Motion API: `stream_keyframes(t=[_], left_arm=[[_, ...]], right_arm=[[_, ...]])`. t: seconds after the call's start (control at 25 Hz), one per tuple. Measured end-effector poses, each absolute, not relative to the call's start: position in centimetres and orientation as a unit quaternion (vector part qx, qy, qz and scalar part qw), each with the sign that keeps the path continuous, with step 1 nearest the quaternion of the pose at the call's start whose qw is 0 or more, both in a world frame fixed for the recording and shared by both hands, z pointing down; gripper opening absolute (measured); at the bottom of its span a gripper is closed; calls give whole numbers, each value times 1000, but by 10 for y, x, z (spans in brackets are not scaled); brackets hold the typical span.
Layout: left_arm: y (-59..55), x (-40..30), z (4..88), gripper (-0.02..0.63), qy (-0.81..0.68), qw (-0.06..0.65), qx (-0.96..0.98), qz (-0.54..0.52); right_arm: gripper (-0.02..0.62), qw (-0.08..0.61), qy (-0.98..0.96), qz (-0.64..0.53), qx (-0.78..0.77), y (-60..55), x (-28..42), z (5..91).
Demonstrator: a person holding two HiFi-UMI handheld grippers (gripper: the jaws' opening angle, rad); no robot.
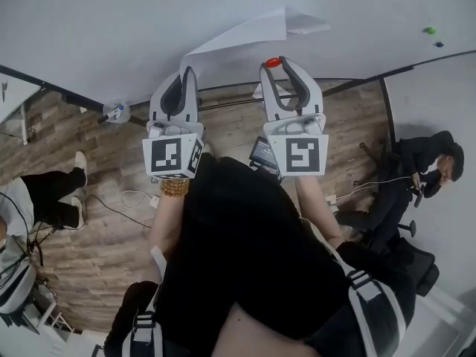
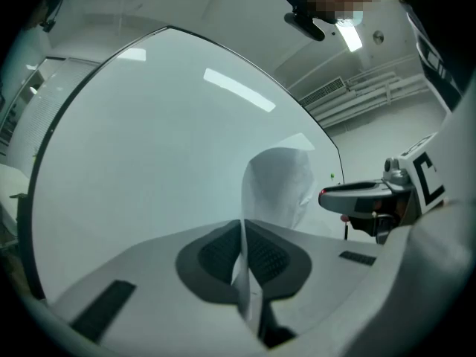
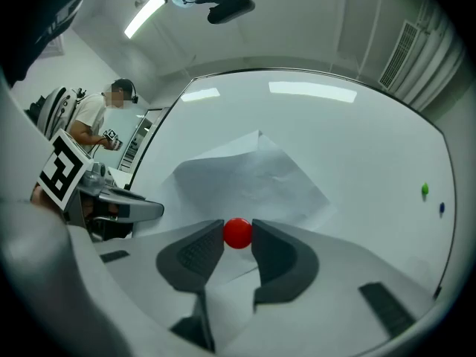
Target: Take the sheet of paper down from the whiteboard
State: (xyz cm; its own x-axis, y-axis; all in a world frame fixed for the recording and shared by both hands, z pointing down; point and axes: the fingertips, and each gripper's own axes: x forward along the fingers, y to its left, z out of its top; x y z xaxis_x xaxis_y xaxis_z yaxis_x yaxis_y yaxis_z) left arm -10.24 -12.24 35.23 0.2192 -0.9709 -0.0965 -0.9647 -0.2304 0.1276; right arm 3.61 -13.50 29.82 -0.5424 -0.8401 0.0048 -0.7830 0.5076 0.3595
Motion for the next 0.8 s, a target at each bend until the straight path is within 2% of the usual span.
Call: stream_keyframes(t=[0.28, 0.64, 0.8], left_arm=[[-105, -98, 331, 9, -638, 17, 766, -76], [-64, -56, 320, 9, -656, 18, 752, -60], [-51, -46, 320, 9, -658, 40, 748, -75]], right_arm=[[117, 80, -875, -152, 452, -134, 37, 296], [117, 41, -896, -120, 426, -94, 66, 292], [117, 30, -899, -111, 422, -79, 73, 293]])
